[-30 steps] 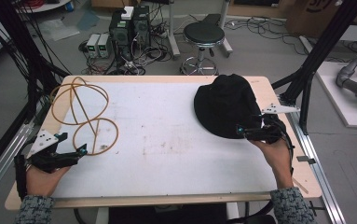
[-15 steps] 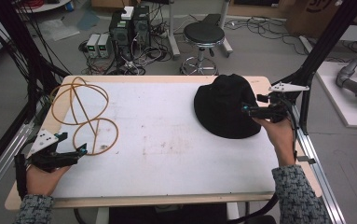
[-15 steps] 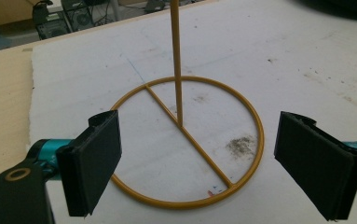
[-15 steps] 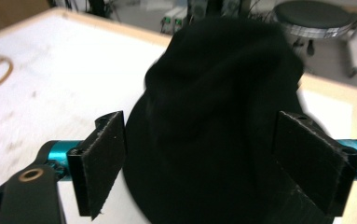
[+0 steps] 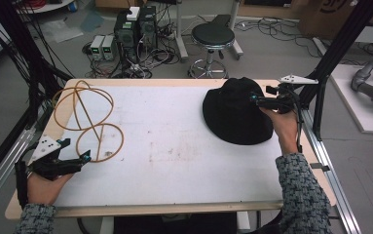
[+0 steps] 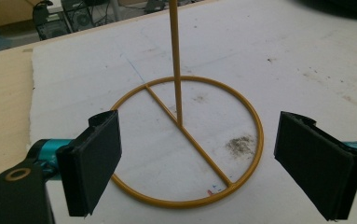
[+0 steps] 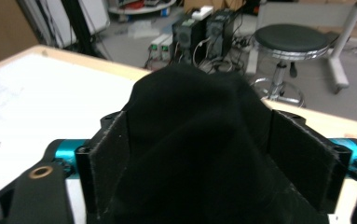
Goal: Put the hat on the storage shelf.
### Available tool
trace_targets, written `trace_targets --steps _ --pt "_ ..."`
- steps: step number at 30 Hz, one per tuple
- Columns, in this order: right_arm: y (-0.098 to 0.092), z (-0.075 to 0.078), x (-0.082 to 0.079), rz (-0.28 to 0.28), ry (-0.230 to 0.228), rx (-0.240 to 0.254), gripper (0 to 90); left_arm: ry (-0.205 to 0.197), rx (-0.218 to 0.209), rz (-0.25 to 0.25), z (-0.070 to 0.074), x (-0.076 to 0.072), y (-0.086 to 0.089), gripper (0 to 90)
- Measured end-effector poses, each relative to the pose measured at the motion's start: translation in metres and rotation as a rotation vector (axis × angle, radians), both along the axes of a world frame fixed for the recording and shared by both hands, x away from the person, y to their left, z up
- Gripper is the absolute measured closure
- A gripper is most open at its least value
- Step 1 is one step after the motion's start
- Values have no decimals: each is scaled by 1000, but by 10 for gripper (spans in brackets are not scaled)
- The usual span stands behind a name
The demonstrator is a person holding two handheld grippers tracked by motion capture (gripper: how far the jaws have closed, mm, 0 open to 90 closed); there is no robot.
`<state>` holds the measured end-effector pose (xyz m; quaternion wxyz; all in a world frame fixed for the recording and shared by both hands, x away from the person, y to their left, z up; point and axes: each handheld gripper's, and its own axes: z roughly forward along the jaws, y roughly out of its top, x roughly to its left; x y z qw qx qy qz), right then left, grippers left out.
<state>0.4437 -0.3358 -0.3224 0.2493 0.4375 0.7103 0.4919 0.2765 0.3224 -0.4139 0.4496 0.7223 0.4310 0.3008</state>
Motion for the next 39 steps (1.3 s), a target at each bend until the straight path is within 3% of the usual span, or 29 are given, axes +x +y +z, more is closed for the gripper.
trace_targets --steps 8,15,21,29,39 --pt "-4 -9 15 -42 -32 108 230 5 4 -6 -1 1 -1 152" --pt "-1 -16 23 -62 -39 147 242 3 4 -7 -1 1 -1 152" --pt "-1 -20 29 -64 -48 210 268 4 2 -6 -1 0 -1 152" --pt "4 -28 35 -61 -16 183 310 5 4 -7 -1 0 -1 152" --pt "8 -24 32 -41 -47 124 618 3 6 -4 -1 0 0 153"
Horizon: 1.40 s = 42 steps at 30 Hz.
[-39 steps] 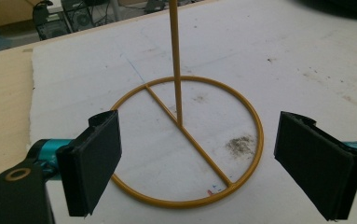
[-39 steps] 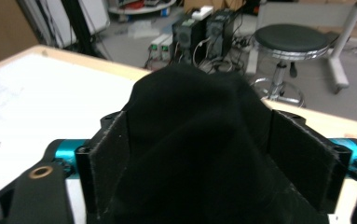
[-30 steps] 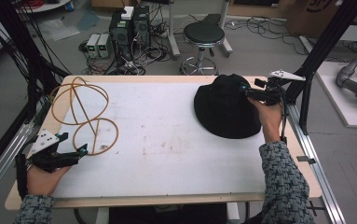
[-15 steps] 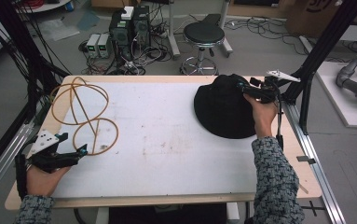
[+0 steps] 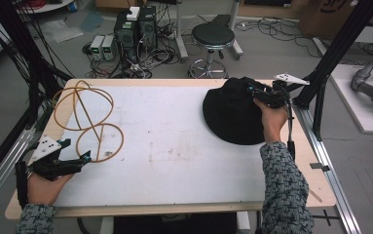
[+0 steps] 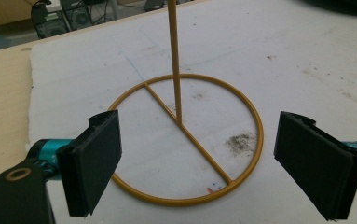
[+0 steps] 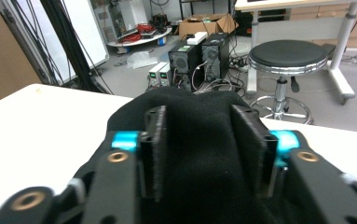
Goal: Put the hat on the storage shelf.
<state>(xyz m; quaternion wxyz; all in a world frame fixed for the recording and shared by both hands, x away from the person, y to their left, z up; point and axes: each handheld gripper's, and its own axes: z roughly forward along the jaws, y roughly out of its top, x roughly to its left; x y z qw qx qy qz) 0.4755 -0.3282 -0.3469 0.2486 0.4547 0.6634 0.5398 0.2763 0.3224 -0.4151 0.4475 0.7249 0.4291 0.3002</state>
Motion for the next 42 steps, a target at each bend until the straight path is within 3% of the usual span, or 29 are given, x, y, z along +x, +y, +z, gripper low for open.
trace_targets --steps 2,12,23,32,33,35,41,42 --pt "0 2 -1 -5 -10 -14 688 0 0 -1 0 0 0 152" --pt "0 8 -7 -20 -29 -86 863 -1 -4 -2 0 1 -1 153" --pt "-19 29 -29 -51 -47 -93 880 -4 -6 -11 1 2 -4 152" --pt "-26 68 -47 -17 -75 -94 882 -10 -5 -18 4 4 -6 152" --pt "-24 80 -51 -6 -88 -87 882 -10 -7 -19 4 4 -6 153" --pt "-23 85 -52 3 -92 -88 882 -8 -9 -17 4 4 -5 152" --pt "-10 127 -61 74 -125 -102 882 -10 -11 -12 4 2 -2 152" --pt "-10 127 -61 74 -125 -102 882 -9 -11 -13 4 2 -2 152"
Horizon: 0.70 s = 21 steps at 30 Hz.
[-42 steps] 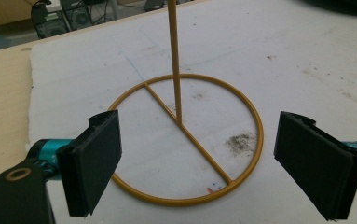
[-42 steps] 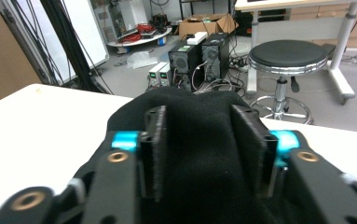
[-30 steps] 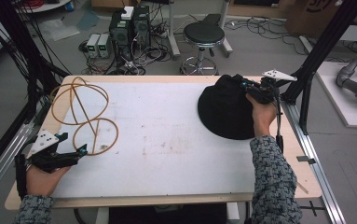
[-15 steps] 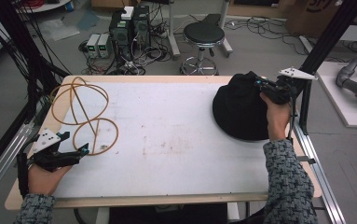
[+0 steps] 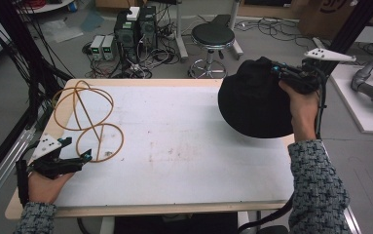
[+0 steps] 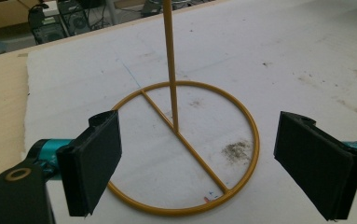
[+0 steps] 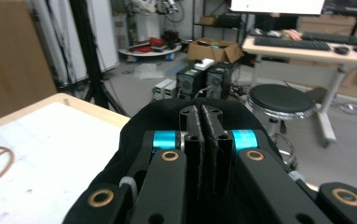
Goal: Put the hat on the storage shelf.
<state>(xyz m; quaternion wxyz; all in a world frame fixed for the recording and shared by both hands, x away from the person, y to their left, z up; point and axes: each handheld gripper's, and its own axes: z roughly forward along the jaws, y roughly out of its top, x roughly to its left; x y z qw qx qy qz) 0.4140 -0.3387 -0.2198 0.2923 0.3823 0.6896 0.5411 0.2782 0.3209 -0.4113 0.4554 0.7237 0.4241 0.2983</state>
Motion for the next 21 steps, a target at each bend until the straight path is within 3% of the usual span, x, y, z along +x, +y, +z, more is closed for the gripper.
trace_targets --steps 4,5,10,17,21 --pt "13 35 -2 55 -26 -28 882 -2 0 1 1 -1 0 153" --pt "13 35 -2 55 -26 -28 882 -3 -1 1 1 -1 0 153" --pt "25 69 -3 121 -79 -2 883 -8 -9 5 1 -2 1 153" --pt "42 85 4 225 -136 116 883 -12 -9 4 2 -3 2 152" --pt "57 87 9 265 -159 127 883 -12 -9 5 2 -3 4 153"
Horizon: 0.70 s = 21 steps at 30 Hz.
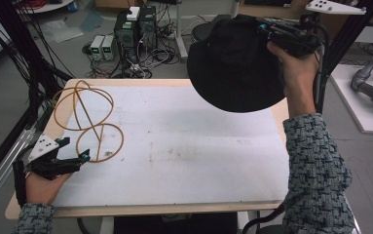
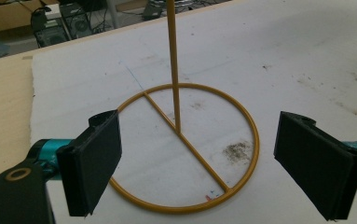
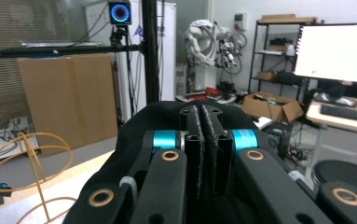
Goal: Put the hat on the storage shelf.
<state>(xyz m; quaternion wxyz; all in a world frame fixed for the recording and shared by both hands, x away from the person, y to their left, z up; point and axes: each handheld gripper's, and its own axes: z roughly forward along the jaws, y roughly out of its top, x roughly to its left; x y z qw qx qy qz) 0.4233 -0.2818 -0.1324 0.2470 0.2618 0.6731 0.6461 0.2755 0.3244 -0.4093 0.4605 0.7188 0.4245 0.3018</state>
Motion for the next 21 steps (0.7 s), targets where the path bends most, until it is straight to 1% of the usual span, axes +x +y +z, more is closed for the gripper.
trace_targets --steps 3,6,8,9,10,12,14,15,17,18,20,21 --pt "11 5 3 21 -10 4 883 2 1 0 0 0 1 152" --pt "25 15 6 54 -27 10 883 1 -3 2 -1 -1 1 152" --pt "32 21 7 76 -33 21 883 1 0 3 0 -1 2 152" --pt "42 27 9 104 -41 34 883 0 -2 4 0 -1 2 153" --pt "42 27 9 104 -41 34 883 -2 -7 7 0 -2 2 153" --pt "55 32 11 138 -46 49 883 -3 -4 6 0 -3 2 152" --pt "64 34 14 165 -43 64 883 -4 -5 4 0 -3 2 152" --pt "74 34 17 193 -39 74 883 -5 -4 2 1 -4 2 152" --pt "85 35 20 220 -34 78 883 -5 -3 2 1 -4 3 152" --pt "85 35 20 220 -34 78 883 -6 -4 2 1 -4 3 152" --pt "97 34 23 254 -35 87 883 -6 -6 2 1 -5 4 152" --pt "106 33 27 281 -24 93 883 -8 -6 4 1 -5 4 152"
